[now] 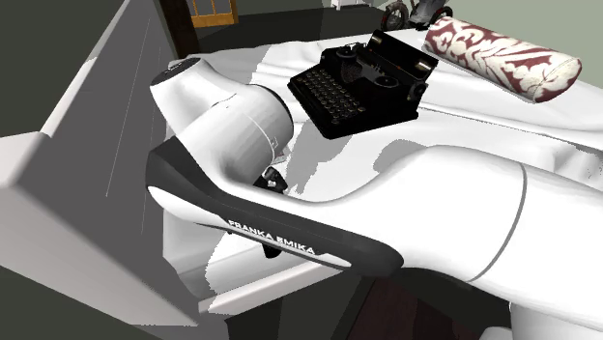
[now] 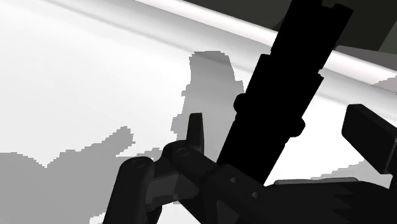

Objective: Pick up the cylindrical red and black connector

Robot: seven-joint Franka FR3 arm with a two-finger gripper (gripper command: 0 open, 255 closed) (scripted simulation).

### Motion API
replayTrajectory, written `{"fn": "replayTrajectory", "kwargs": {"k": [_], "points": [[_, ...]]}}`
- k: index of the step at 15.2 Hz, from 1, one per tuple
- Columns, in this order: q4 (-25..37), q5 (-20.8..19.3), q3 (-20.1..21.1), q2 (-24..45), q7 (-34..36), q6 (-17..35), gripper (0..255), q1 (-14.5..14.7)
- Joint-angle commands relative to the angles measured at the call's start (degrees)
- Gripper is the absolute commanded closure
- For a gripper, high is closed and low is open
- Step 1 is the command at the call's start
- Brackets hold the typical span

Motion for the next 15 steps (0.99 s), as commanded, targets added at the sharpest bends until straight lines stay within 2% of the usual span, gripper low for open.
{"fn": "replayTrajectory", "kwargs": {"k": [1, 5, 7, 8, 15], "points": [[-1.2, 0.0, 0.0, 0.2, 0.4, 1.3, 0, 0.0], [-5.6, 0.1, -0.1, -0.5, 0.7, 5.0, 0, -0.1], [-5.6, 0.1, -0.1, -0.5, 0.7, 5.0, 0, -0.1], [-5.6, 0.1, -0.1, -0.6, 0.7, 5.0, 255, -0.1], [-5.6, 0.1, -0.1, -0.5, 0.7, 5.0, 255, -0.1]]}}
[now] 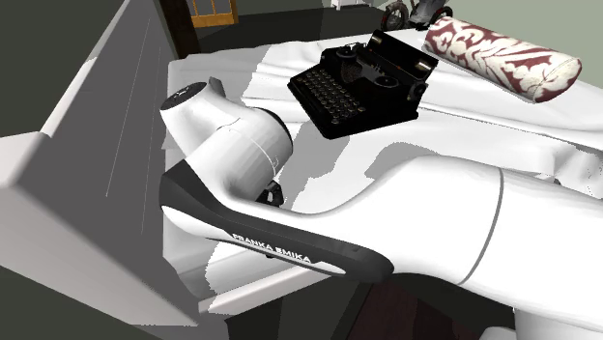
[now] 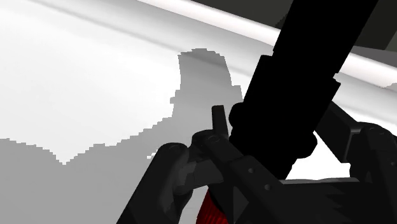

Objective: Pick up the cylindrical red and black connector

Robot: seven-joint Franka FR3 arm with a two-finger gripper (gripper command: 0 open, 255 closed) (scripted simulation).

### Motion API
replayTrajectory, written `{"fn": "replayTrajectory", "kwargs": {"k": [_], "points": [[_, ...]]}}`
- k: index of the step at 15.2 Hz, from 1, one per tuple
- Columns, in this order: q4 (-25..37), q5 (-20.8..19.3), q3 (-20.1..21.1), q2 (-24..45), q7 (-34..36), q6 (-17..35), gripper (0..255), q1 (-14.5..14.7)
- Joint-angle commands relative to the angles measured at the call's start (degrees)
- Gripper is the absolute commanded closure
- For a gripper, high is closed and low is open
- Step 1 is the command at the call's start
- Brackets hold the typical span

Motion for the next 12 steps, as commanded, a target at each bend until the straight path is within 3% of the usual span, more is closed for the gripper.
{"fn": "replayTrajectory", "kwargs": {"k": [1, 12], "points": [[0.0, 0.0, 0.0, 0.1, 0.0, 0.0, 255, 0.0], [10.2, -0.4, 0.2, 2.0, -0.6, -8.4, 255, 0.3]]}}
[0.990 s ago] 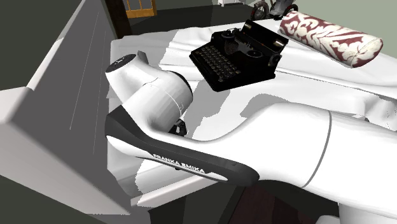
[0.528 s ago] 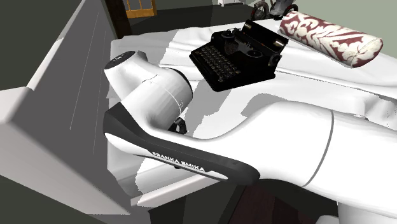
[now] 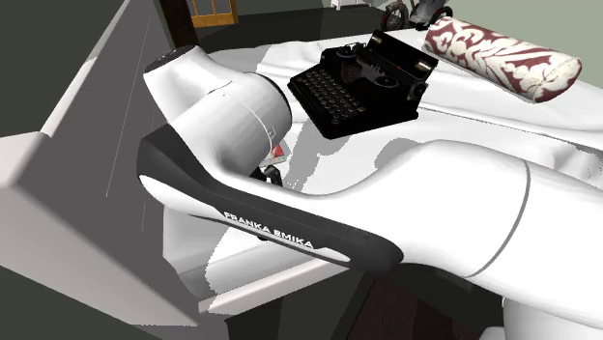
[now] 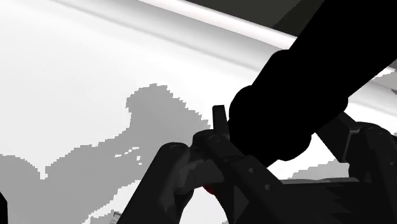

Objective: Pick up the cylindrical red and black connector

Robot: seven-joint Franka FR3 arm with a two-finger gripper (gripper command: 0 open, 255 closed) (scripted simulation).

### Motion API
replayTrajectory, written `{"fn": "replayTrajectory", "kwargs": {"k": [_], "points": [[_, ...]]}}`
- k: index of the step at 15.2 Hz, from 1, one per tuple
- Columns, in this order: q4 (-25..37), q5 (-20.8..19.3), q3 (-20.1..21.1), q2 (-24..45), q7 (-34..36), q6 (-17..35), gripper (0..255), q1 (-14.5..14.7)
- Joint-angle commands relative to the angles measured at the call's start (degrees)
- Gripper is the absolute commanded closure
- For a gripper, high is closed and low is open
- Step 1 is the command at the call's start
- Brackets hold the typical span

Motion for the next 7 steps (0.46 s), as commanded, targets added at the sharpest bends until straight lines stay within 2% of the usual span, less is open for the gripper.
{"fn": "replayTrajectory", "kwargs": {"k": [1, 5, 7], "points": [[2.4, -0.1, 0.1, 0.7, -0.1, -1.8, 255, 0.1], [7.5, -0.4, 0.2, 2.1, -0.3, -5.4, 255, 0.3], [7.7, -0.4, 0.2, 2.2, -0.3, -5.5, 255, 0.3]]}}
